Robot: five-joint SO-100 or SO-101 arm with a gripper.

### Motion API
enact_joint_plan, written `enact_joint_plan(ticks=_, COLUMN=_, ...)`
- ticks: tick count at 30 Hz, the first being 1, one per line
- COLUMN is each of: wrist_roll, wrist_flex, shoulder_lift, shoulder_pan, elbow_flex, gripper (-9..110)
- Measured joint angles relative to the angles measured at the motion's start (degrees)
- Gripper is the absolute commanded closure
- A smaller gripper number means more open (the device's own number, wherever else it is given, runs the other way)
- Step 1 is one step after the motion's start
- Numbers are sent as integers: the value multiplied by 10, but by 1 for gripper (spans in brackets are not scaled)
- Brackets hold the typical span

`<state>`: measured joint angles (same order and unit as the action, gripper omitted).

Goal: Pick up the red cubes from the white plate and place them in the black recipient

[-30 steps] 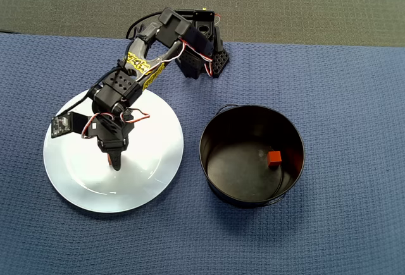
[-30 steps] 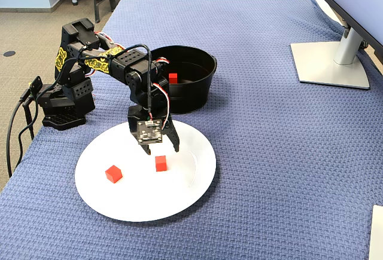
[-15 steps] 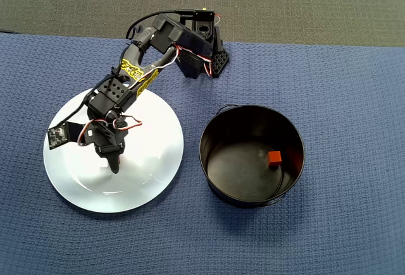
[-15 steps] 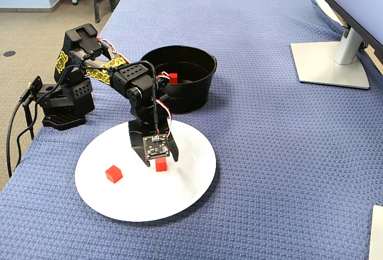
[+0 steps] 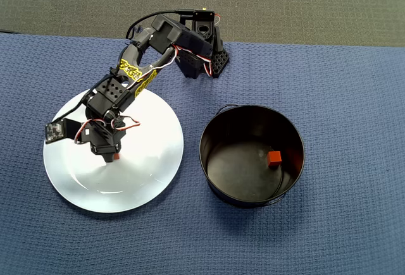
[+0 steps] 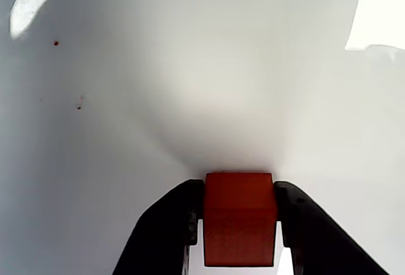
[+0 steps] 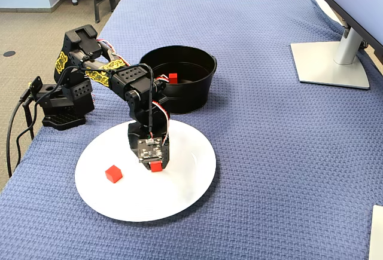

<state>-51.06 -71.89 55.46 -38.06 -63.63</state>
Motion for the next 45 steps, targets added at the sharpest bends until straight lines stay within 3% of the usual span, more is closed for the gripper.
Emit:
enact_joint_plan(ticks=10, wrist_roll=96, wrist_flex=-84, shoulder_lift=285, shoulder_pan=55, elbow_flex=-79, gripper=101)
enact_joint_plan(ticks=22, wrist_roll=248, wrist_flex=-132, shoulder_lift=555, shoulder_pan=374, elbow_flex=-184, gripper=102)
enact_joint_plan(ticks=26, wrist_roll=296, wrist_flex=-123, shoulder_lift=561, shoulder_pan=486, elbow_flex=-227, gripper=68)
enact_joint_plan(ticks=29, wrist_roll=308, wrist_flex=-111, shoulder_lift=548, shoulder_pan=519, elbow_flex=-235, gripper=67)
enact_joint_plan(ticks=35, wrist_roll=265, wrist_flex=-120, shoulder_lift=534, shoulder_pan=454, elbow_flex=-212, gripper=74)
enact_joint_plan(ticks=40, wrist_roll=117, wrist_flex=-158, shoulder_lift=533, shoulder_pan=306, elbow_flex=-214, gripper=78)
enact_joint_plan(ticks=45, wrist_roll=-22, wrist_flex=-107, shoulder_lift=518, shoulder_pan=133, elbow_flex=-261, gripper=79)
